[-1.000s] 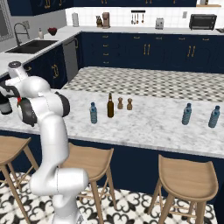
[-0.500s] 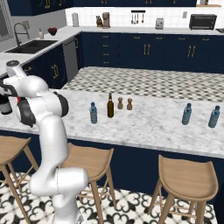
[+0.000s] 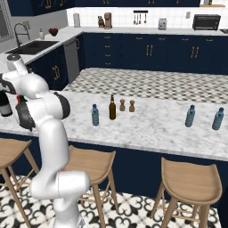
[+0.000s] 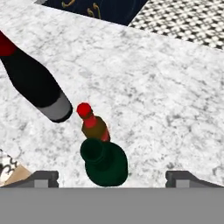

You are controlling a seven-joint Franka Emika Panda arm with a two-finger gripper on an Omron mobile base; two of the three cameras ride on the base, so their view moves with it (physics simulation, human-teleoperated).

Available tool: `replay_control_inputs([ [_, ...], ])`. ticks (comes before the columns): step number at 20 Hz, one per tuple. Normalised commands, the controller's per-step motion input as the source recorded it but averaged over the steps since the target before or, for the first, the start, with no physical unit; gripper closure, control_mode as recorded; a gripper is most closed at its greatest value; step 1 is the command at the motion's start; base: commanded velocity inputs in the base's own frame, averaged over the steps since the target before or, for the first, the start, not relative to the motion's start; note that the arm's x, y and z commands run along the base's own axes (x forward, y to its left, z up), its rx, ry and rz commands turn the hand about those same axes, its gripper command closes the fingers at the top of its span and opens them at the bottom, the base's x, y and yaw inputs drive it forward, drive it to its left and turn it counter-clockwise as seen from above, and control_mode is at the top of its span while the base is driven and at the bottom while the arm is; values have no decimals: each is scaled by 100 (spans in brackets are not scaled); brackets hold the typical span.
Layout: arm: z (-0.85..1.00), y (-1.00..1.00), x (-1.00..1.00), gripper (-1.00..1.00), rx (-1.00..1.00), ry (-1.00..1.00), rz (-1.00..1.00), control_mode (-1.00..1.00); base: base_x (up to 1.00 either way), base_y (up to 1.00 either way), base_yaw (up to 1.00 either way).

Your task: Move the plastic bottles in the middle to the plastics group, and the glass bottles in the middle to the glass group.

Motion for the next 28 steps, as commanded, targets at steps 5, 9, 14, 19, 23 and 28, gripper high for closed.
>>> replay_control_inputs([
  [5, 31, -77, -21, -100, 1, -3, 1, -100, 0, 0, 0],
  [9, 2, -95, -25, -100, 0, 0, 0, -100, 0, 0, 0],
  [14, -2, -99, -40, -100, 0, 0, -2, -100, 0, 0, 0],
  [19, -8, -100, -48, -100, 0, 0, -5, -100, 0, 0, 0],
  [23, -11, -100, -57, -100, 0, 0, -10, -100, 0, 0, 0],
  [28, -2, -100, -15, -100, 3, 0, -13, -100, 0, 0, 0],
])
